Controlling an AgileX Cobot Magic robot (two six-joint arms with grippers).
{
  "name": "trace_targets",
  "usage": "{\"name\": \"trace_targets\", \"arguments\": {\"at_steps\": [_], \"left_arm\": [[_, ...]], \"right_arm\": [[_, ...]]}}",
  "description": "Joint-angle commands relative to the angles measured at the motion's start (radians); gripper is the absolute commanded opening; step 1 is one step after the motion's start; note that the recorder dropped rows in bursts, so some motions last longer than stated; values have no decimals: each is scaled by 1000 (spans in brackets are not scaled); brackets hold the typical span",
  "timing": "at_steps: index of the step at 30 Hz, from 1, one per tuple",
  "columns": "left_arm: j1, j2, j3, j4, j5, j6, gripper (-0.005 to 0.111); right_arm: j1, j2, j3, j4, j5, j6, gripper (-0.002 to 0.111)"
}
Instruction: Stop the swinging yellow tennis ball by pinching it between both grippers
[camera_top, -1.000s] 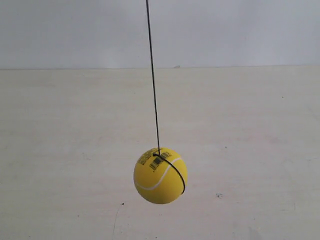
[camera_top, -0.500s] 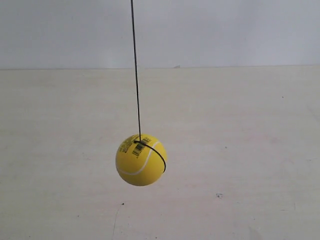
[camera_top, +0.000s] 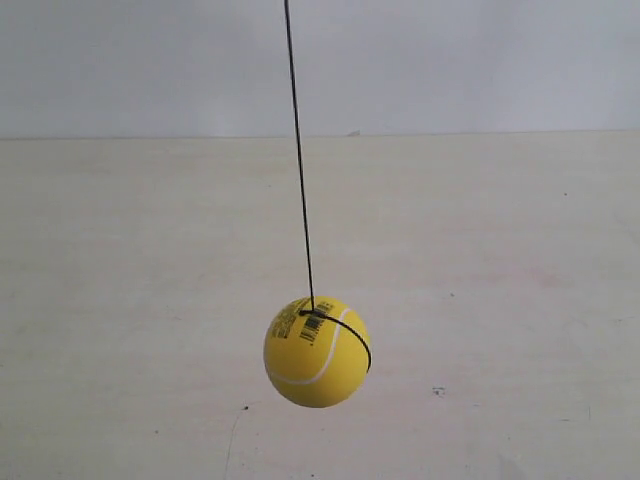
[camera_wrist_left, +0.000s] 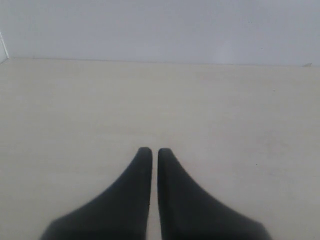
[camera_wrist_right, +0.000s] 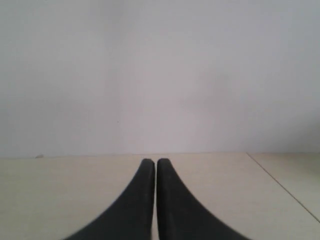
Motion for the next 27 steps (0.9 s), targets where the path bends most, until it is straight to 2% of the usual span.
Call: {"name": "trace_targets", "arguments": {"at_steps": [1, 7, 17, 18, 21, 27], "left_arm": [[3, -2, 0, 4, 3, 3, 5], [3, -2, 0, 4, 3, 3, 5], [3, -2, 0, 4, 3, 3, 5], [3, -2, 0, 4, 3, 3, 5], [3, -2, 0, 4, 3, 3, 5], [3, -2, 0, 4, 3, 3, 5]], "right_arm": [[-7, -6, 6, -6, -4, 9, 0], [-7, -6, 6, -6, -3, 116, 0], [-7, -6, 6, 12, -3, 117, 0], [-7, -6, 6, 41, -3, 117, 0], [-7, -6, 6, 337, -3, 117, 0], [-7, -6, 6, 349, -3, 117, 0]]}}
